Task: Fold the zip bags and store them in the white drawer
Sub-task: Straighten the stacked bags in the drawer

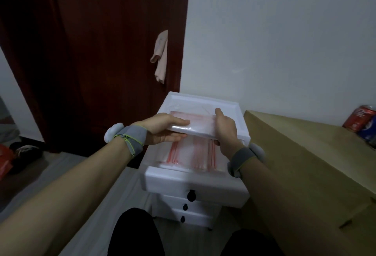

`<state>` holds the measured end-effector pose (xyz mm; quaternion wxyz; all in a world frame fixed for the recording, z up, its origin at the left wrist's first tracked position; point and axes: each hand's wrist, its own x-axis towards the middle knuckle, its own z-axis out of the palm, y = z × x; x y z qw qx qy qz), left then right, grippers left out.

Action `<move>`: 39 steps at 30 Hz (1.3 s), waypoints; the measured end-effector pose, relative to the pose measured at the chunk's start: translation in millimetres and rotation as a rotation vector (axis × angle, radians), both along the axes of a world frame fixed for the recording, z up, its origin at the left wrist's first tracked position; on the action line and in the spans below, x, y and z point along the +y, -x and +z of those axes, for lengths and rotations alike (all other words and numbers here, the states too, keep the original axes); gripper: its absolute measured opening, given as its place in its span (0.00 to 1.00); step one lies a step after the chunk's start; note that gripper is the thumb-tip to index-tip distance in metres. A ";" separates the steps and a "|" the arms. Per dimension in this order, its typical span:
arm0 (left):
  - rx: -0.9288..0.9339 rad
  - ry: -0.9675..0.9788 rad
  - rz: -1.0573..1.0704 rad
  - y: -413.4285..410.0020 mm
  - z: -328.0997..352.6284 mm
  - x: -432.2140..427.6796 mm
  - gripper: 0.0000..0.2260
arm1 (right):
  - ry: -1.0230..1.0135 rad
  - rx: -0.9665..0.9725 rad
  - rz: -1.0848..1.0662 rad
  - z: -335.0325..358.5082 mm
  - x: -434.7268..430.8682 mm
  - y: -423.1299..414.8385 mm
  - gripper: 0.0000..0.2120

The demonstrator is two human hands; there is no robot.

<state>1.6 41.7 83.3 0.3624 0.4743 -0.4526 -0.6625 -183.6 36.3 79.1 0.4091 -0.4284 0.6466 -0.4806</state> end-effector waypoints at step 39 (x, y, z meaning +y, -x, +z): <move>-1.403 0.694 0.002 -41.8 -57.0 -26.9 0.20 | -0.214 0.677 0.853 -86.9 -9.8 7.6 0.19</move>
